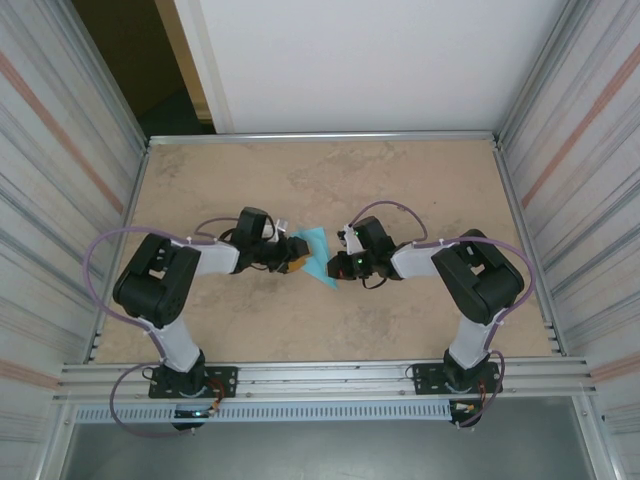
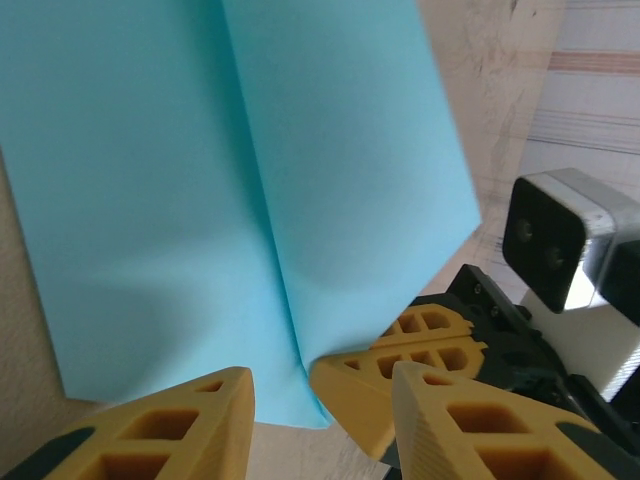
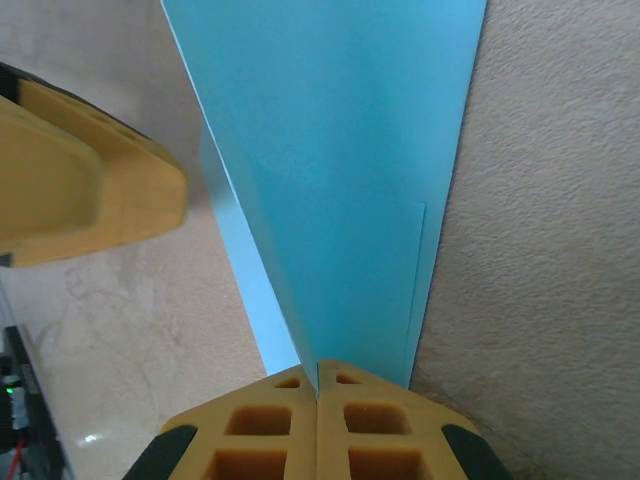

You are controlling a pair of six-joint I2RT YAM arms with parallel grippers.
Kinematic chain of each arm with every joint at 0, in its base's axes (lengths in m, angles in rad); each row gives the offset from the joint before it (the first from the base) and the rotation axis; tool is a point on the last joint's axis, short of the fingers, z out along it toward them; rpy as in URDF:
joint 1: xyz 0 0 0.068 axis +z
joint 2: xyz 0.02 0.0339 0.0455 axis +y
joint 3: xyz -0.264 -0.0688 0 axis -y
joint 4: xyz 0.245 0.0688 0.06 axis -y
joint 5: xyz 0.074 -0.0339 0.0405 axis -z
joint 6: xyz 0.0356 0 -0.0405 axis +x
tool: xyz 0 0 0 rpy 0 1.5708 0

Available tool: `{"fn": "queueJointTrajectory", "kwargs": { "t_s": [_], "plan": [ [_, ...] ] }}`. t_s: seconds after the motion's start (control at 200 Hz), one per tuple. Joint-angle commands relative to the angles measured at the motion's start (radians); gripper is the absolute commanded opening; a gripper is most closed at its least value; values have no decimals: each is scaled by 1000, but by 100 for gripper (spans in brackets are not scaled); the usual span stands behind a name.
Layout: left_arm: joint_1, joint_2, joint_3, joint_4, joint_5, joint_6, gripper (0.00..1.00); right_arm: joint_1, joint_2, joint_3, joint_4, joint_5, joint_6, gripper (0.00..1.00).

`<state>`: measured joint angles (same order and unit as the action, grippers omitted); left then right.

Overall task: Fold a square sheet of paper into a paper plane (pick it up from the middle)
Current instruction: Fourth fold the wing at the center of the table.

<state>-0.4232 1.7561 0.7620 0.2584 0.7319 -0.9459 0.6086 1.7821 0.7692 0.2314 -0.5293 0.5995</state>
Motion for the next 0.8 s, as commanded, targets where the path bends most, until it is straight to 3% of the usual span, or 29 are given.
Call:
{"fn": "queueJointTrajectory", "kwargs": {
  "t_s": [0.0, 0.526, 0.797],
  "plan": [
    [-10, 15, 48, -11, 20, 29, 42, -10, 1, -17, 51, -55, 42, 6],
    [-37, 99, 186, -233, -68, 112, 46, -13, 24, -22, 57, -58, 51, 6],
    [-53, 172, 274, -458, -155, 141, 47, -12, 20, -25, 52, -48, 54, 9]
  ]
}}
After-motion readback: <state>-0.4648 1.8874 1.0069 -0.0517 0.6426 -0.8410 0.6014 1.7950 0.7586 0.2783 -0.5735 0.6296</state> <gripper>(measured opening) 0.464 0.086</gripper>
